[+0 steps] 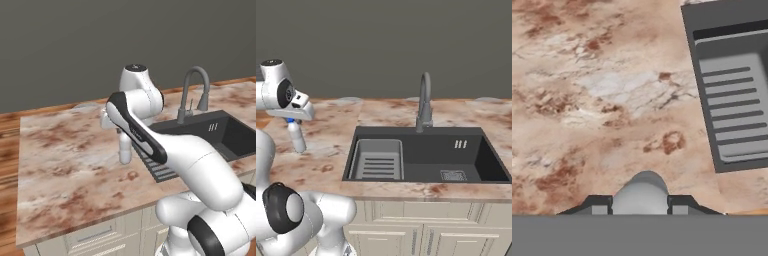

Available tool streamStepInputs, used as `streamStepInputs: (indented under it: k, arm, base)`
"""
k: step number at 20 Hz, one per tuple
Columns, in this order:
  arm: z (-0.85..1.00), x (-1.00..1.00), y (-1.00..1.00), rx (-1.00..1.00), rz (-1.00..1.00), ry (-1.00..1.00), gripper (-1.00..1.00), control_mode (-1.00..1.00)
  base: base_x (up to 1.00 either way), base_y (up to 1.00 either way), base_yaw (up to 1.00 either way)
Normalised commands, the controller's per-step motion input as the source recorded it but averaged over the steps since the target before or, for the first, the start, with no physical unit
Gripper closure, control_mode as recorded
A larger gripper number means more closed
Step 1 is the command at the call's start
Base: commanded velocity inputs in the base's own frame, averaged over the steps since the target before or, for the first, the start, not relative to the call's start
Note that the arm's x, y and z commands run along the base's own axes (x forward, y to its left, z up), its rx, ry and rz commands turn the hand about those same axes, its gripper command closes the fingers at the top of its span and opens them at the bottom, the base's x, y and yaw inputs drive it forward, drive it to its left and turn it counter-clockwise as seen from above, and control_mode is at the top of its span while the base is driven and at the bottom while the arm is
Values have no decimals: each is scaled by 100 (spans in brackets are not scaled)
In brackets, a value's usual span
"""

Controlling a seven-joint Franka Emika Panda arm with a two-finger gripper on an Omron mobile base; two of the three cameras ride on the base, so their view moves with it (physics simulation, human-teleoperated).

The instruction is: Move the drinks to the dining counter.

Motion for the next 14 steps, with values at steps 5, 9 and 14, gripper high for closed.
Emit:
streamStepInputs:
  k: [5,9,14]
  arm:
    - [-24,15,0,2,0,0,100,-100]
    - [-30,18,0,1,0,0,100,-100]
    - [-17,20,0,0,0,0,100,-100]
  base:
    - [0,0,0]
    - [0,0,0]
    - [0,0,0]
